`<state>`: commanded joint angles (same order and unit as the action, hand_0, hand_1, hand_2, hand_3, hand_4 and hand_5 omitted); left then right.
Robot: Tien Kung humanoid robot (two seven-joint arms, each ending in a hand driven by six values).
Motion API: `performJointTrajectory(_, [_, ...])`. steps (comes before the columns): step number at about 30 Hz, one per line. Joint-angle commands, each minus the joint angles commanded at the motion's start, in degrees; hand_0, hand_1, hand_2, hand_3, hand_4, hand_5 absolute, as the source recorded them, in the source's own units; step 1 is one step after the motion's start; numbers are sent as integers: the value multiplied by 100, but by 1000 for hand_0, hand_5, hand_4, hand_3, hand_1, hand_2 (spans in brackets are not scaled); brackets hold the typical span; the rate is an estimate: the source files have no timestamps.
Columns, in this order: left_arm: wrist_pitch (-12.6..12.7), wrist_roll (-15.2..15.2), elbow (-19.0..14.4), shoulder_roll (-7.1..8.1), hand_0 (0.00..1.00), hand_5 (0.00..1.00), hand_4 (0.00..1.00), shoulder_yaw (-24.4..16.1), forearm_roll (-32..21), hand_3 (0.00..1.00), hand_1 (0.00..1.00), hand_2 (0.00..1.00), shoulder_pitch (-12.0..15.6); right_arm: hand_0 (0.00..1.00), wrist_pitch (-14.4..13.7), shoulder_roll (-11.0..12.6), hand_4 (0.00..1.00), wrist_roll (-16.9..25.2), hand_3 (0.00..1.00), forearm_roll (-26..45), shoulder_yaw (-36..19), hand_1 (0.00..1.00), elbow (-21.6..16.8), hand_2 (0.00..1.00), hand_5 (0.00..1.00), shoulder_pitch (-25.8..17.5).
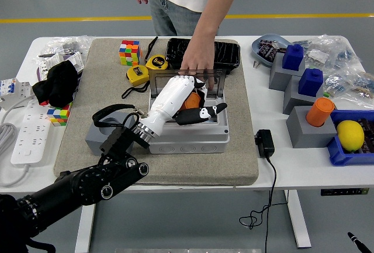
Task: Fetch the battery,place it into the box,close the lid of the box
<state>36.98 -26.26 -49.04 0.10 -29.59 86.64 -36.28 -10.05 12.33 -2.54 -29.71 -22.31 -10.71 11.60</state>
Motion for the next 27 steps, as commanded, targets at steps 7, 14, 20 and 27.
performJointTrajectory(7, [-11,-97,27,4,67,865,891,-22,78,16,7,30,2,707,5,2,998,2,797,-23,-27,672,-8,725,998,9])
performJointTrajectory(14, [-278,-40,74,16,628,969,959,-63,171,624,675,621,17,708,2,4,998,1,797,-10,-2,672,-3,724,998,-3])
performJointTrajectory(20, [-374,32,71,25,826,968,955,-103,286,686,790,718,40,709,5,14,998,5,797,-13,-5,672,-8,724,998,-3])
performJointTrajectory(27, [-325,-17,-104,74,754,960,945,-149,345,651,746,672,94,709,9,12,998,9,797,-10,-1,672,-10,724,998,-22])
